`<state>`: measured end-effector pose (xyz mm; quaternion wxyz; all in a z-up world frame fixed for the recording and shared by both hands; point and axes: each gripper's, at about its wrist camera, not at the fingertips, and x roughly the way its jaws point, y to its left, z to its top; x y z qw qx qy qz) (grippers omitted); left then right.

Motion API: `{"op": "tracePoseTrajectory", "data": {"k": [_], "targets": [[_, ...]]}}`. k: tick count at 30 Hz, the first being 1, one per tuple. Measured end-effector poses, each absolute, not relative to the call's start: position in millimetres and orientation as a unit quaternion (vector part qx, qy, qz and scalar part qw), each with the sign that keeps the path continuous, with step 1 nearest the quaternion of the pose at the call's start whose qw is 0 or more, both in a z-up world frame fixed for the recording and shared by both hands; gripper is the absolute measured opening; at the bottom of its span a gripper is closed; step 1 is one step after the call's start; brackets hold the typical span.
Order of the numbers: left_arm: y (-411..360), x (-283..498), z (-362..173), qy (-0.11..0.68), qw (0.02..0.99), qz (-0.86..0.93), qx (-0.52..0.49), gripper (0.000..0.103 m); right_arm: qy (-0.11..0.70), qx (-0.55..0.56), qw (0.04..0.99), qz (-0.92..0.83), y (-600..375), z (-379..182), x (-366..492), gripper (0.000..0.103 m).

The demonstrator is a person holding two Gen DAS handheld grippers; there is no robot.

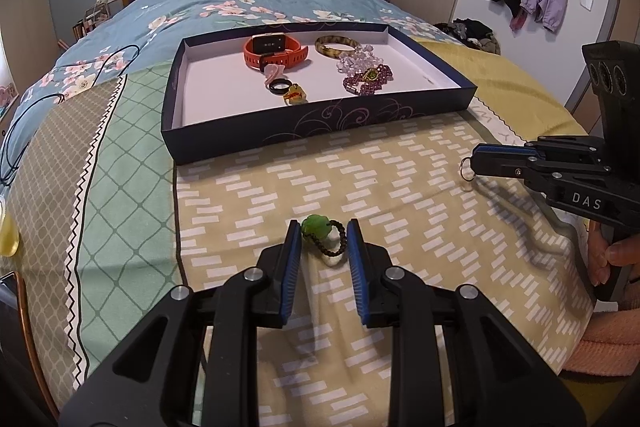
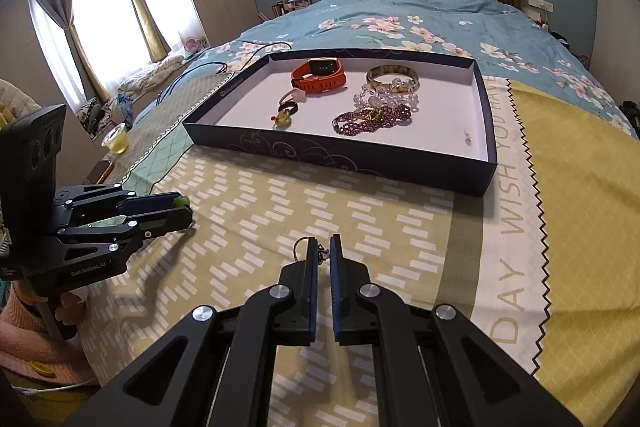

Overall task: Organize jewelry
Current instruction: 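Carry the silver ring to the tray with the right tool while the left tool carries the green-stone ring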

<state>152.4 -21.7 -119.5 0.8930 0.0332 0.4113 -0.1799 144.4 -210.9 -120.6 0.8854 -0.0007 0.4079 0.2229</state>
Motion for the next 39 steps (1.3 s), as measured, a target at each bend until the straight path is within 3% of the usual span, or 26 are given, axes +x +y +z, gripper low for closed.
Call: {"op": "tracePoseTrajectory", "data": {"k": [39], "targets": [[-31.8,160.8,-89.8,0.360,0.914,-0.183,0.028,0.023,0.369,0.039,0.899,0.234,-223.0,-97.3,159.2,0.004]]}}
